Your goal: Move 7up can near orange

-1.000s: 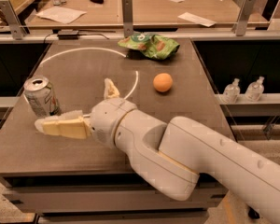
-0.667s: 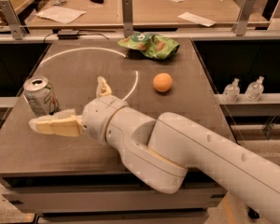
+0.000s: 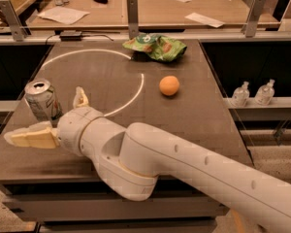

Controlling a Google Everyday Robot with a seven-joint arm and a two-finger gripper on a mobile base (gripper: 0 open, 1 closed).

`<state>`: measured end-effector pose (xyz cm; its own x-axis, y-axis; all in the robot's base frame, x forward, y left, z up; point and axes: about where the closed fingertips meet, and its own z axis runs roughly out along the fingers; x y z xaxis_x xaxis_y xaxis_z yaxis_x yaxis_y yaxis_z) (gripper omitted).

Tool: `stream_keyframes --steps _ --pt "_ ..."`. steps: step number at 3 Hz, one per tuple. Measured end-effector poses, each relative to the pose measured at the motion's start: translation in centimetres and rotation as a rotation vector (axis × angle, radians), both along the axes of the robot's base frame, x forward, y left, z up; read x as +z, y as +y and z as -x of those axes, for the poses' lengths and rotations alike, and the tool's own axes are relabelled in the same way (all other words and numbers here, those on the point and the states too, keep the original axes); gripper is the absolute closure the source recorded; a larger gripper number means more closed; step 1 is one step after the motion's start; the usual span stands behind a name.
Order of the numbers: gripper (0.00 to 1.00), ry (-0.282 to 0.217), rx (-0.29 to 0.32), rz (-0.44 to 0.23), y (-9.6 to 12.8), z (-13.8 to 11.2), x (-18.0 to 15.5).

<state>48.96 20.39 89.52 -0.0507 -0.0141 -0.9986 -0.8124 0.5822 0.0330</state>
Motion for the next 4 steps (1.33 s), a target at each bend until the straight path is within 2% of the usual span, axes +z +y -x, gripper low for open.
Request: stream_keyframes --steps 1,2,3,4 --pt "0.00 -0.019 0.023 -0.012 3.4 -0.1 -0.7" --pt "0.16 -0.039 0.041 -0.025 5.7 -0.7 -0.7" --pt "0.41 -0.055 0.054 -0.033 6.7 -1.4 -0.5" --pt "0.63 -0.062 0.049 -0.033 6.0 -1.9 -0.3"
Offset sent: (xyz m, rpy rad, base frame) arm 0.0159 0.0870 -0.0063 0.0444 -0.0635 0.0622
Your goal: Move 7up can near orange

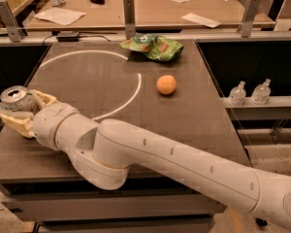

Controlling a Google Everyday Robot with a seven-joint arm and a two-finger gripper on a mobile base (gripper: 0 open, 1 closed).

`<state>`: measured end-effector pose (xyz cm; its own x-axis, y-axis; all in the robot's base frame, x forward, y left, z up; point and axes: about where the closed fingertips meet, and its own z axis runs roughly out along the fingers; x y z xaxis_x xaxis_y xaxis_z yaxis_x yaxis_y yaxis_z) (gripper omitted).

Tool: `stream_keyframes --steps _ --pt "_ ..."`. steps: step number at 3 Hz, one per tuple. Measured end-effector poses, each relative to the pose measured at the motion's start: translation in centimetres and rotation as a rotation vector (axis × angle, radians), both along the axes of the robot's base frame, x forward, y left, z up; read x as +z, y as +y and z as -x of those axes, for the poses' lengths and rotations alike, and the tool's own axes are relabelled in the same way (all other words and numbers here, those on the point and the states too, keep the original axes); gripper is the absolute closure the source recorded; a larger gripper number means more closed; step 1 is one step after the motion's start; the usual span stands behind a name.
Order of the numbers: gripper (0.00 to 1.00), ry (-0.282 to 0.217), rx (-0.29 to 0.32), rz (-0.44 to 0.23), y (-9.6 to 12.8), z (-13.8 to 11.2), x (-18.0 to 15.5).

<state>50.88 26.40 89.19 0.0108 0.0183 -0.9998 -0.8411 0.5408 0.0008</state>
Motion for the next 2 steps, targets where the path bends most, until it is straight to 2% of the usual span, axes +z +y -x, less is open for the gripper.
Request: stream_keyframes --steps 1,2 --pt "0.86 -0.029 -0.022 0.012 -2.2 -0.7 1.0" --pt "1.00 -0.049 -0.054 0.061 -5.9 -0.7 1.0"
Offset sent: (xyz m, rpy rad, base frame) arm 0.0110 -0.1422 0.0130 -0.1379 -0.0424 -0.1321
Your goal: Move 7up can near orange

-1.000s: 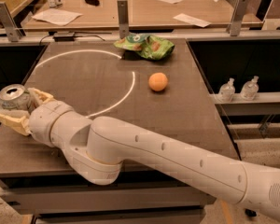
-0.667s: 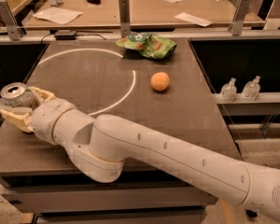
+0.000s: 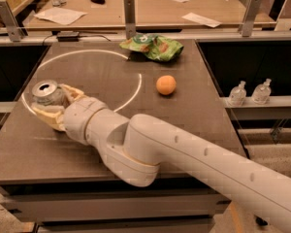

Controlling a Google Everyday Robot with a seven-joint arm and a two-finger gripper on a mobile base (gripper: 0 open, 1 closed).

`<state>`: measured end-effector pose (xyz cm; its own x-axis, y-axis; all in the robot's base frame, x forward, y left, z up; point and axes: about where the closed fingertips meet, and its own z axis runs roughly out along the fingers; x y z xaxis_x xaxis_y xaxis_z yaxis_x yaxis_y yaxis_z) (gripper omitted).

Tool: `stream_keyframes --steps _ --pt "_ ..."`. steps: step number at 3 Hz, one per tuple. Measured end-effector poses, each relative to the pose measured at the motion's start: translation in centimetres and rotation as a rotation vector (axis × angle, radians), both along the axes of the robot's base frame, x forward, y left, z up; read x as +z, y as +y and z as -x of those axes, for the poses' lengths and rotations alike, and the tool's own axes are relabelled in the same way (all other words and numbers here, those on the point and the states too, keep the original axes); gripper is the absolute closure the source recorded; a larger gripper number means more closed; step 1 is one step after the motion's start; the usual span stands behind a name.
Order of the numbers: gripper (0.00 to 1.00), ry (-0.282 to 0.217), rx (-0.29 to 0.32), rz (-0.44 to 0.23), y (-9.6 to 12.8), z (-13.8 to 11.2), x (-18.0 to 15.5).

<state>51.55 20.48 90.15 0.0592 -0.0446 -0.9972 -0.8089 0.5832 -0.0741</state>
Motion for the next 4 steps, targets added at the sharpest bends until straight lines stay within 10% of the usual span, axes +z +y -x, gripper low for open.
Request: stream_keyframes --steps 2,3,4 --pt "1.00 0.040 -0.137 0.086 -10.7 1.0 -1.0" --pt "1.00 0.098 -0.307 0.123 -15.9 0.7 -1.3" --pt "1.00 0.116 -0.369 0.137 -17.5 0.6 -1.4"
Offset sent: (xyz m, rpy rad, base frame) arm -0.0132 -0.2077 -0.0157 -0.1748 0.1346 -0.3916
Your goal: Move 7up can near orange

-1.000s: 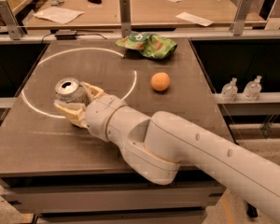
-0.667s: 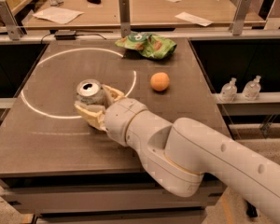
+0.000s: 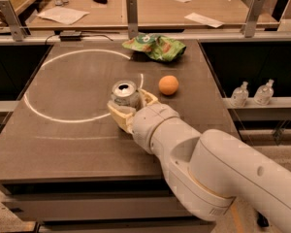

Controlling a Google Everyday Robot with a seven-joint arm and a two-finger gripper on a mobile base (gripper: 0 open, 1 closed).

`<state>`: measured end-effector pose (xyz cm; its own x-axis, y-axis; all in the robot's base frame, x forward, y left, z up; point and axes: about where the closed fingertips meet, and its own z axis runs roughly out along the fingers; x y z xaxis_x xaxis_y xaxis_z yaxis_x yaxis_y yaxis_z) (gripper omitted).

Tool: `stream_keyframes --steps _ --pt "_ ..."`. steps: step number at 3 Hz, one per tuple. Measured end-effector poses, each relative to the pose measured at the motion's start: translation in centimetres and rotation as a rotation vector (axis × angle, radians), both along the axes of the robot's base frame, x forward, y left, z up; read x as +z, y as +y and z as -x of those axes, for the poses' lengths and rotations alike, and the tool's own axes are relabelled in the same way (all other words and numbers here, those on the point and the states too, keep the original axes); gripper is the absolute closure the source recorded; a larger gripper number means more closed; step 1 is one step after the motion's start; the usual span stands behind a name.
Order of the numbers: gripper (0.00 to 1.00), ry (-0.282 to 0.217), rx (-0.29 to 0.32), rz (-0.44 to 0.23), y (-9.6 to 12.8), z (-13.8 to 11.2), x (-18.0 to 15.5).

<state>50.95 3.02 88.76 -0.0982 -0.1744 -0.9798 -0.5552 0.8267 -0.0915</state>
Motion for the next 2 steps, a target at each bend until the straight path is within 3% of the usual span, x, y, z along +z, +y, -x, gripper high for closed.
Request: stream_keyframes --steps 2 --pt "1.00 0.004 -0.031 0.011 -0.86 -0.10 0.03"
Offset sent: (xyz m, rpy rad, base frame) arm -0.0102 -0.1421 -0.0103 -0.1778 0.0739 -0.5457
